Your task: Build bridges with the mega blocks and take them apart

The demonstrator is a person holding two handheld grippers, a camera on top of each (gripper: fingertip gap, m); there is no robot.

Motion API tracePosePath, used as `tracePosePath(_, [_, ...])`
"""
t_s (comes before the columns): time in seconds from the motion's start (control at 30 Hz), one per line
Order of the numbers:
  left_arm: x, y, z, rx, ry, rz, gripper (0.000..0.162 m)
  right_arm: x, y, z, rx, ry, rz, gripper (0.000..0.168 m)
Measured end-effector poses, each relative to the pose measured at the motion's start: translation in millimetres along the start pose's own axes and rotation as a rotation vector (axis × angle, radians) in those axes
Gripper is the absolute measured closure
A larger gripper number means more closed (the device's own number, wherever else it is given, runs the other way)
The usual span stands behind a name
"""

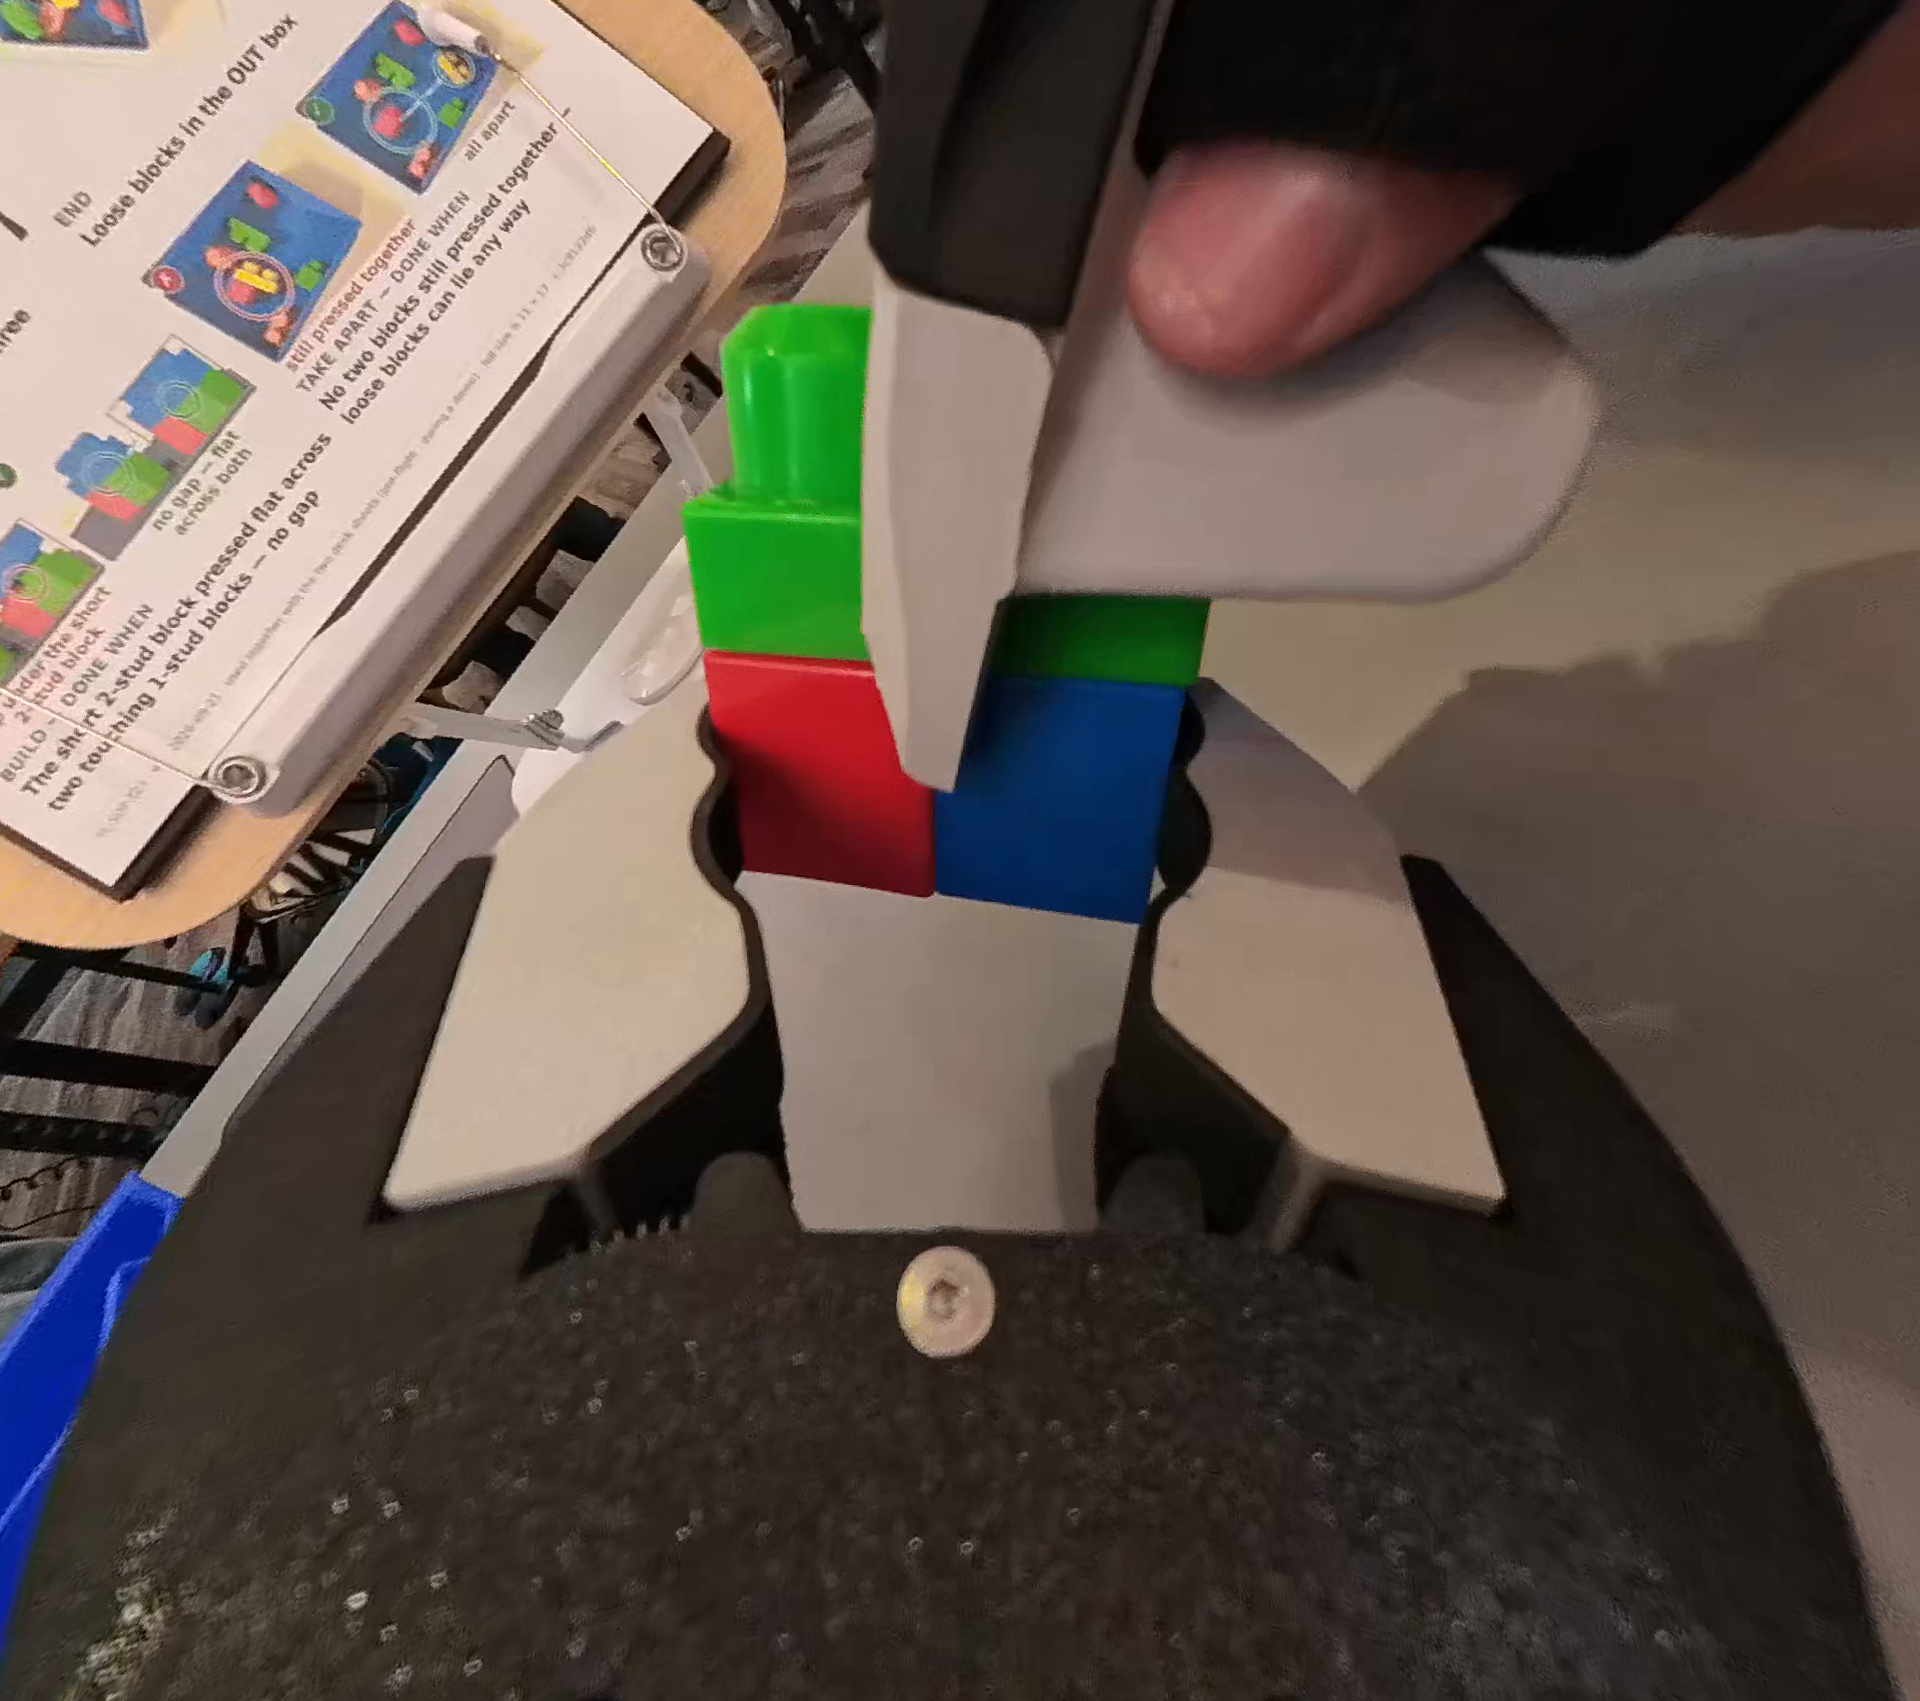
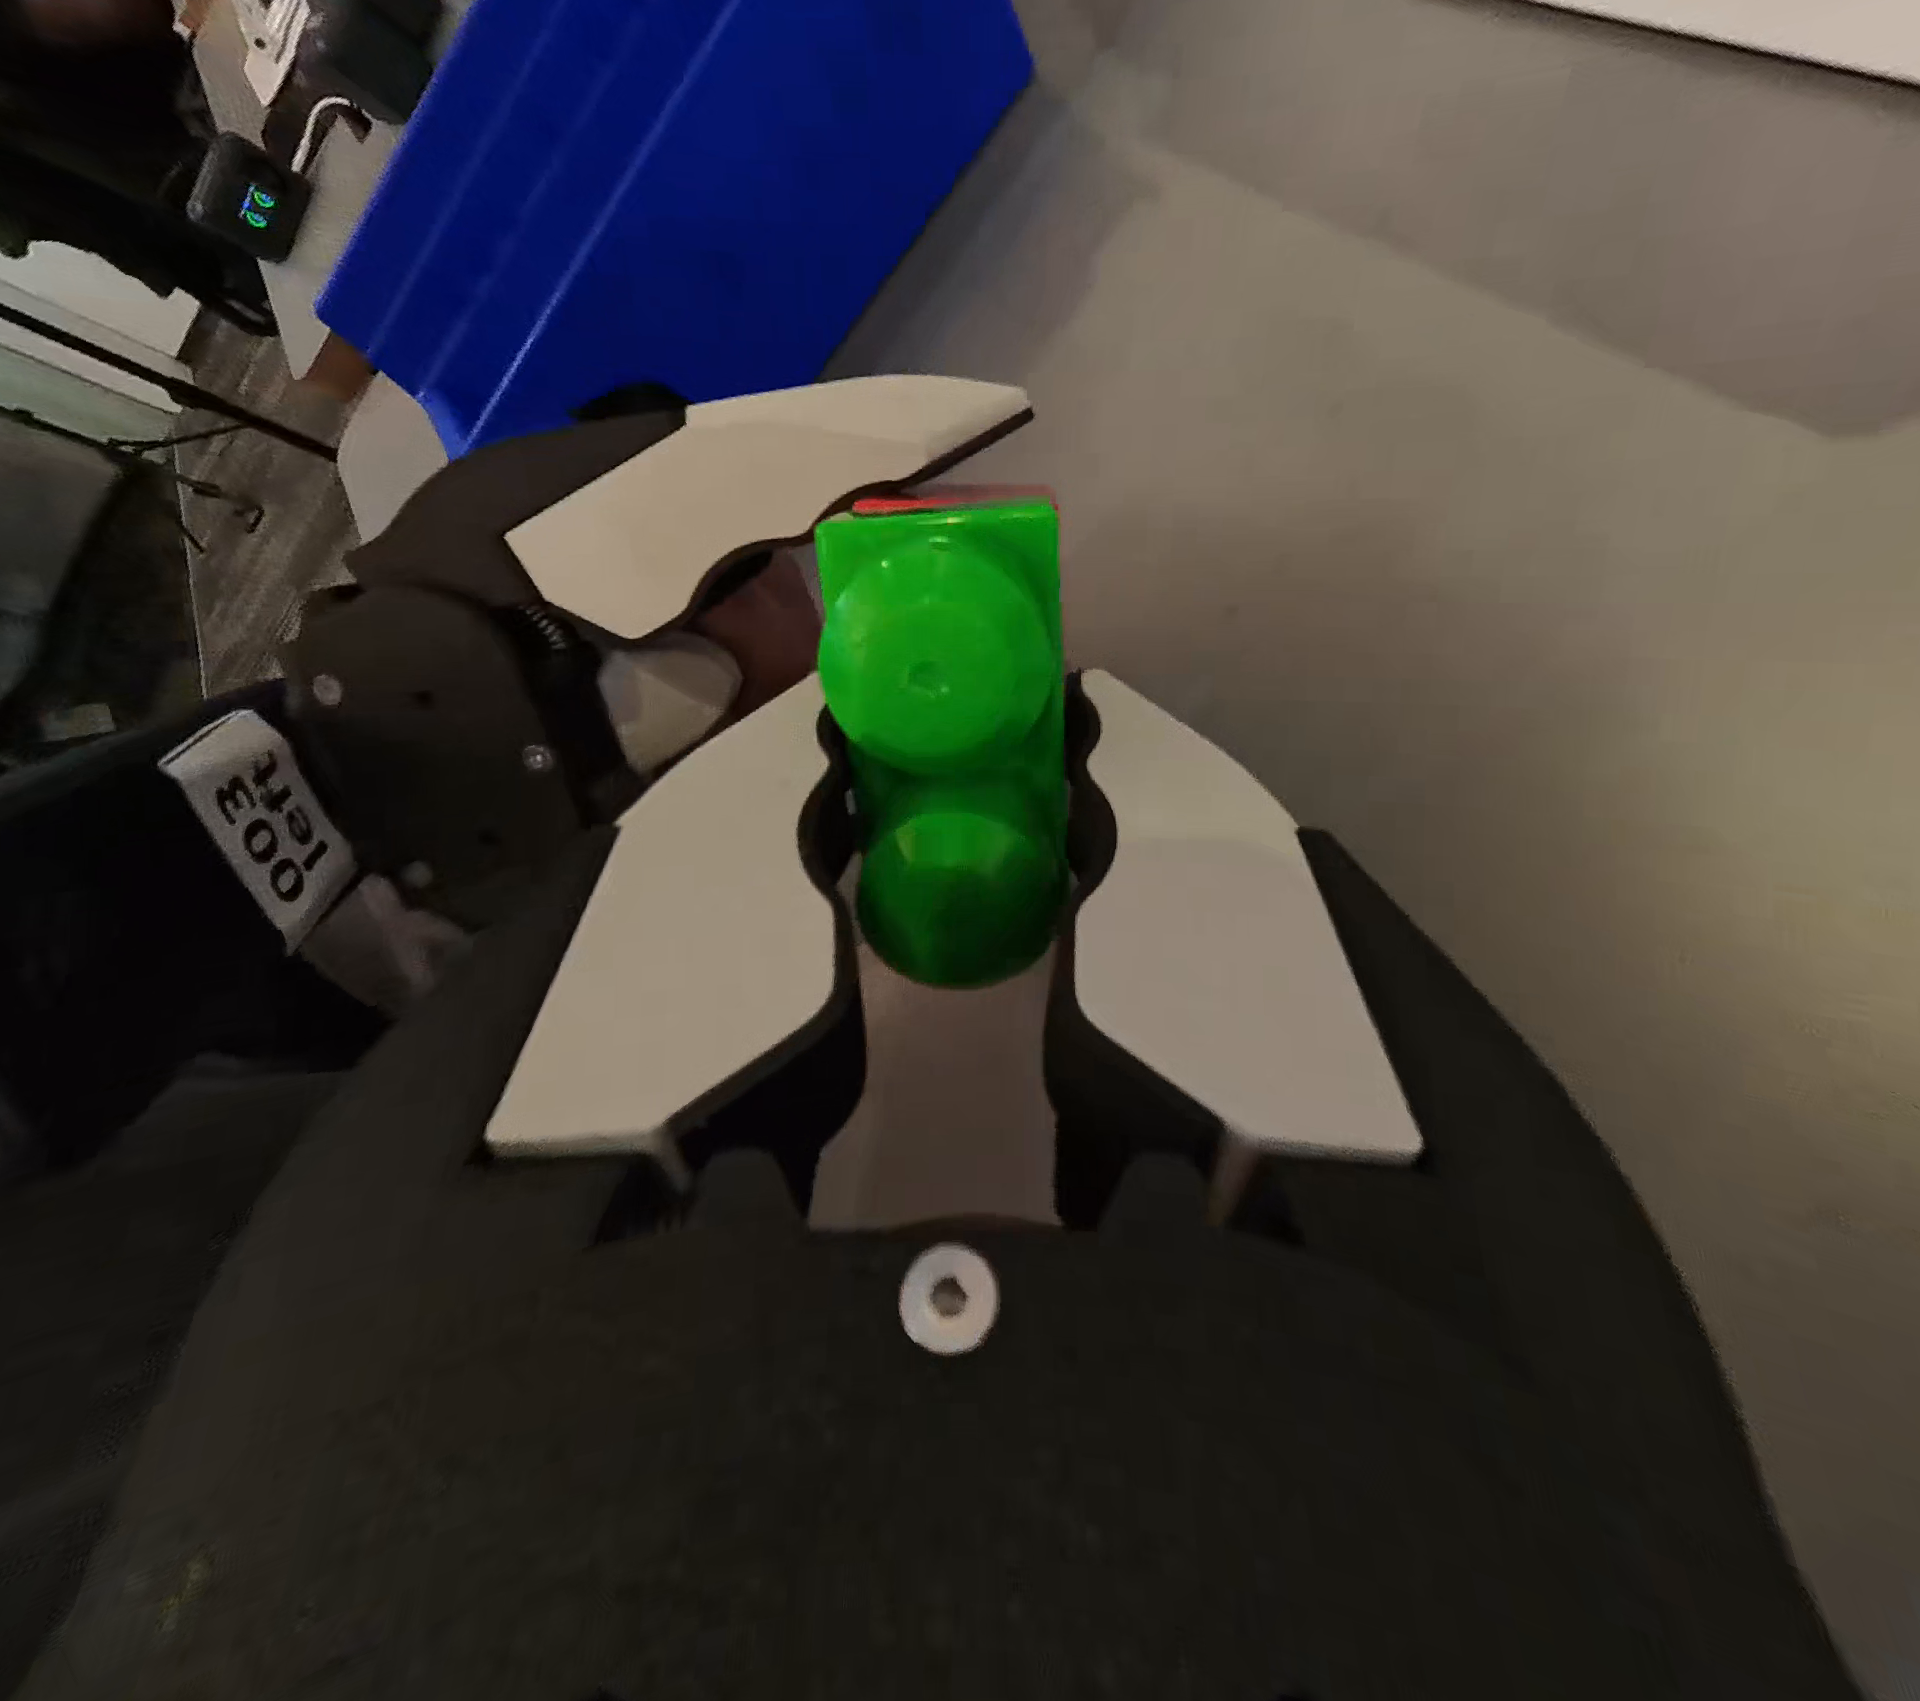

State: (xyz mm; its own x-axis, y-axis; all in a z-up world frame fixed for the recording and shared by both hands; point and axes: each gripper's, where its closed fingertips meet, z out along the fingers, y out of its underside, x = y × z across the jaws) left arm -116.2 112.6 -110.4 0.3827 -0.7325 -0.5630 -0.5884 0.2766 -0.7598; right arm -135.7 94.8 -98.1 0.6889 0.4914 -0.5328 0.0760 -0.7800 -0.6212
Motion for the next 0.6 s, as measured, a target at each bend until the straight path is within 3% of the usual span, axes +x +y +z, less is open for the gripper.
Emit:
tracePosePath(0.37, [12.4,-20.5,-17.2,0.106,0.089,-0.123,0.087,-2.2,5.4,-21.7,0.023,-0.094,-0.02,0.131])
tracePosePath(0.5, [8.3,-18.1,-30.6,0.146,0.133,-0.218,0.1,0.2,-4.8,-62.0,0.105,-0.047,-0.054,0.131])
tracePosePath(0.6, [-1.3,-11.6,-41.2,0.166,0.149,-0.297,0.103,1.8,-10.9,-117.3,0.166,0.058,-0.123,0.131])
